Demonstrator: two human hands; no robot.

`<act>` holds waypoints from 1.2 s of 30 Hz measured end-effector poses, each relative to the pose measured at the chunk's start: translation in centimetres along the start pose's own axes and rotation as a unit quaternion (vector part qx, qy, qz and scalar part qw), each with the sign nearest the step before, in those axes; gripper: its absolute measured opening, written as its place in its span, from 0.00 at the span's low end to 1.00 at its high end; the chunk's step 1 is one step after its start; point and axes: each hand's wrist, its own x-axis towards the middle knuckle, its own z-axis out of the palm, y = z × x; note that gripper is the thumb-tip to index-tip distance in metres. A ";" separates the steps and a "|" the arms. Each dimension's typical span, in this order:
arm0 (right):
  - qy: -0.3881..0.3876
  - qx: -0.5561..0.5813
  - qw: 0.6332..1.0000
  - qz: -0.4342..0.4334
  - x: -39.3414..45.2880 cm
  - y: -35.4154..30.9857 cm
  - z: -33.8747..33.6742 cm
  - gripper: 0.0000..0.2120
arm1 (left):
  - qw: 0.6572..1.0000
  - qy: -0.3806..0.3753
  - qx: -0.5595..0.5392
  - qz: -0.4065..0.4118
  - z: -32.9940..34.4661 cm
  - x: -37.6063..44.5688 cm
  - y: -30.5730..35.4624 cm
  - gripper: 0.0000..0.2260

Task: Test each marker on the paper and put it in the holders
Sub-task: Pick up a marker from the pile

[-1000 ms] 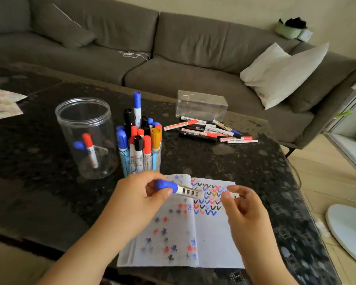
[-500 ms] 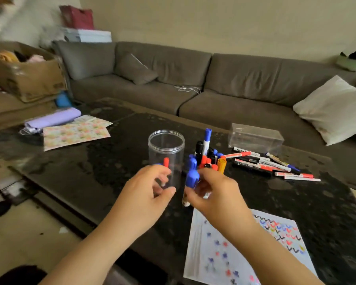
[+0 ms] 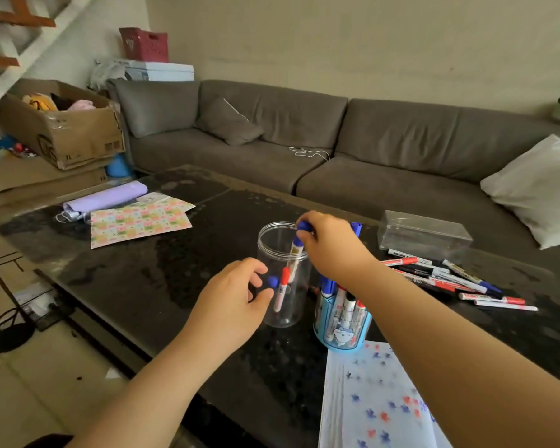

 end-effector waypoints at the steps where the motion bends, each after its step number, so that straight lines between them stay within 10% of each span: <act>1: -0.019 -0.020 1.000 0.004 0.3 0.1 0.5 0.12 | 1.000 -0.001 0.007 -0.003 0.2 0.0 -0.1 0.10; 7: -0.087 -0.062 0.994 0.008 0.0 1.2 1.4 0.16 | 1.000 -0.003 0.013 0.019 1.3 -0.1 0.1 0.04; 13: 0.016 -0.001 1.000 -0.026 -4.9 3.2 -1.8 0.14 | 0.997 -0.029 -0.032 0.064 3.9 -0.8 2.2 0.04; 25: 0.009 0.006 0.956 0.292 -17.8 20.1 -4.2 0.13 | 0.968 -0.135 -0.078 0.197 16.2 -1.7 11.4 0.03; 36: -0.018 -0.101 0.961 0.259 -12.4 30.4 -4.3 0.24 | 0.972 -0.150 -0.015 0.178 24.4 2.7 13.7 0.07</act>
